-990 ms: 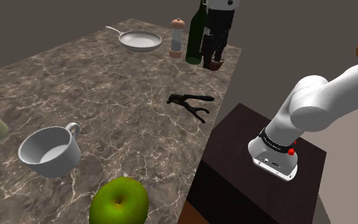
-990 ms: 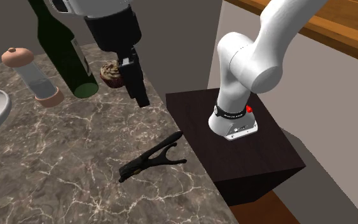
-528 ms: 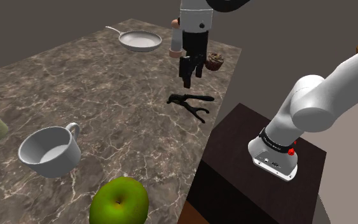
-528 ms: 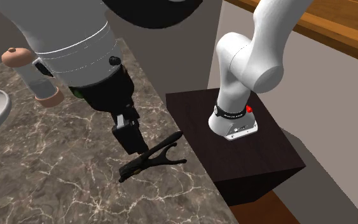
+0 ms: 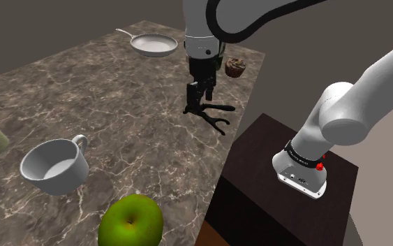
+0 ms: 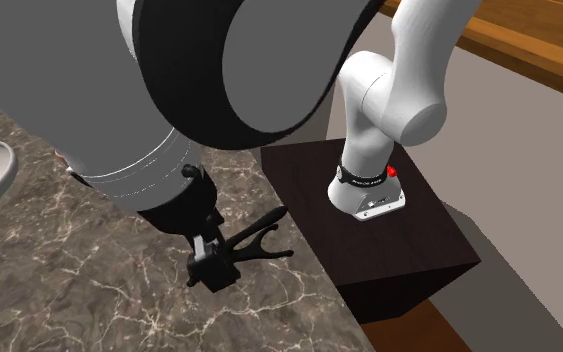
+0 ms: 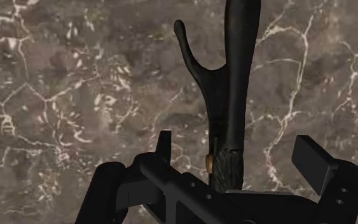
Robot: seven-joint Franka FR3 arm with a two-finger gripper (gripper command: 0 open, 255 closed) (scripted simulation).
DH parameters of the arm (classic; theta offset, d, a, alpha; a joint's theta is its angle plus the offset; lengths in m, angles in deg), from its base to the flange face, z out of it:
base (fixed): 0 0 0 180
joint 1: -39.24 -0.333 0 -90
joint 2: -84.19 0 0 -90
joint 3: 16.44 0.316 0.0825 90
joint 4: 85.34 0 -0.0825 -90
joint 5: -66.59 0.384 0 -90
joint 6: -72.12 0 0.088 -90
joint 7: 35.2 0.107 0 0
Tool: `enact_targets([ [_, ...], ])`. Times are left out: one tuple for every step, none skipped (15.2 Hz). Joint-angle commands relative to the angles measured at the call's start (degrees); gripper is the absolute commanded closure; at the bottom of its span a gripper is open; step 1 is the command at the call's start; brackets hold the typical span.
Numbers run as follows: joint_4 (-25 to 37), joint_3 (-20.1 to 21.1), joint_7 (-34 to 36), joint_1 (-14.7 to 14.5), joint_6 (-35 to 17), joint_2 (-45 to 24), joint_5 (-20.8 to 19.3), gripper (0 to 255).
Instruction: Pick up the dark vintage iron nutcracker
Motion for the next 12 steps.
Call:
enact_targets([
  [-0.95,0.19,-0.07,-0.05,-1.53,-0.56,0.04,0],
  [-1.25,0.24,-0.1,-0.06,-1.99,-0.73,0.05,0],
  [-1.24,0.24,-0.1,-0.06,-2.0,-0.74,0.05,0],
  [-1.24,0.24,-0.1,-0.05,-2.0,-0.74,0.05,0],
  [-1.29,0.24,-0.09,-0.07,-2.01,-0.7,0.07,255],
  [-1.29,0.24,-0.09,-0.07,-2.0,-0.69,0.07,255],
  [-1.29,0.25,-0.09,-0.07,-2.0,-0.68,0.07,255],
  [-1.29,0.25,-0.08,-0.07,-2.0,-0.69,0.07,255],
  [-1.3,0.25,-0.09,-0.07,-2.0,-0.67,0.08,255],
  [-1.3,0.25,-0.08,-0.08,-2.0,-0.68,0.08,255],
  [-1.28,0.25,-0.08,-0.07,-1.99,-0.69,0.07,255],
  [-1.29,0.25,-0.09,-0.07,-2.0,-0.69,0.07,255],
])
